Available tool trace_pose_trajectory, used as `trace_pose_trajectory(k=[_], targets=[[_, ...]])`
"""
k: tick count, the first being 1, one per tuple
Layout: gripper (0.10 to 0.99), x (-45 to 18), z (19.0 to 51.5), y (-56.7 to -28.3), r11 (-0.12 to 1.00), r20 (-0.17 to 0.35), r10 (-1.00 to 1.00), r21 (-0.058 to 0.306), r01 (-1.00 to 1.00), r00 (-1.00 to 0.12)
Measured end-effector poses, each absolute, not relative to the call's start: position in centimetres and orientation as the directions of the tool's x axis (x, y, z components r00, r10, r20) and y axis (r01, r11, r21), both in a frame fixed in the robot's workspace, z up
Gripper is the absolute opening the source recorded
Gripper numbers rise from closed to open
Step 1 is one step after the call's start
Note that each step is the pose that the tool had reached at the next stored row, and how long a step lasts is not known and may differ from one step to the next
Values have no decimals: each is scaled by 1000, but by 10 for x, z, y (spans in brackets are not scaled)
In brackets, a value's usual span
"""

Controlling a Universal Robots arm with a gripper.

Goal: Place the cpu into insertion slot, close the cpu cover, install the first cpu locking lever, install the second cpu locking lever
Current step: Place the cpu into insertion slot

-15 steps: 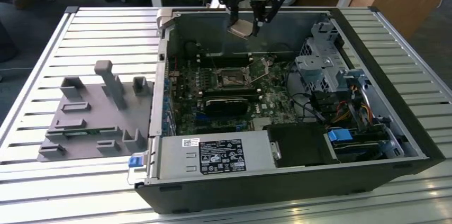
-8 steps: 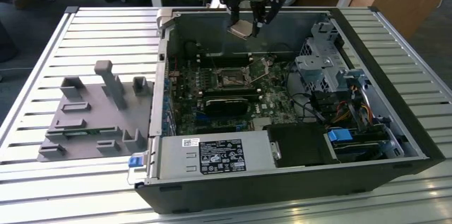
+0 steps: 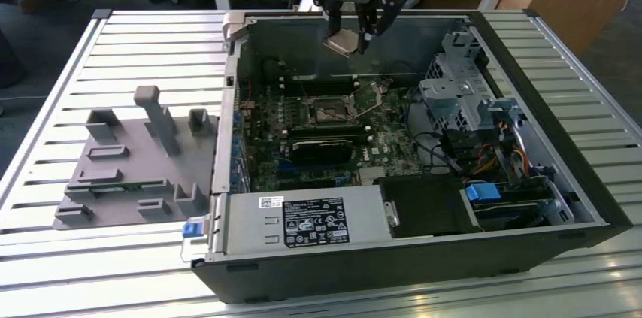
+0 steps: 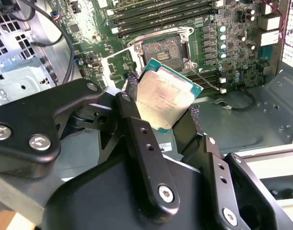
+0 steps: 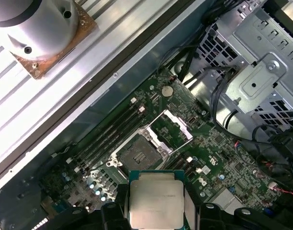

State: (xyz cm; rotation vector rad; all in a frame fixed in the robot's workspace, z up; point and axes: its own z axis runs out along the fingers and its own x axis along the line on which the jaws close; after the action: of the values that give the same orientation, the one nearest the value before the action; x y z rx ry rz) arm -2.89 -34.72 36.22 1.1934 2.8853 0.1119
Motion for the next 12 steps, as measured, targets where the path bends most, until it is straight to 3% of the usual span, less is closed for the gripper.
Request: trace_pose_trajectory(k=[12], targets=[[541,-29,360,-347,640,11,766,72,765,-642]])
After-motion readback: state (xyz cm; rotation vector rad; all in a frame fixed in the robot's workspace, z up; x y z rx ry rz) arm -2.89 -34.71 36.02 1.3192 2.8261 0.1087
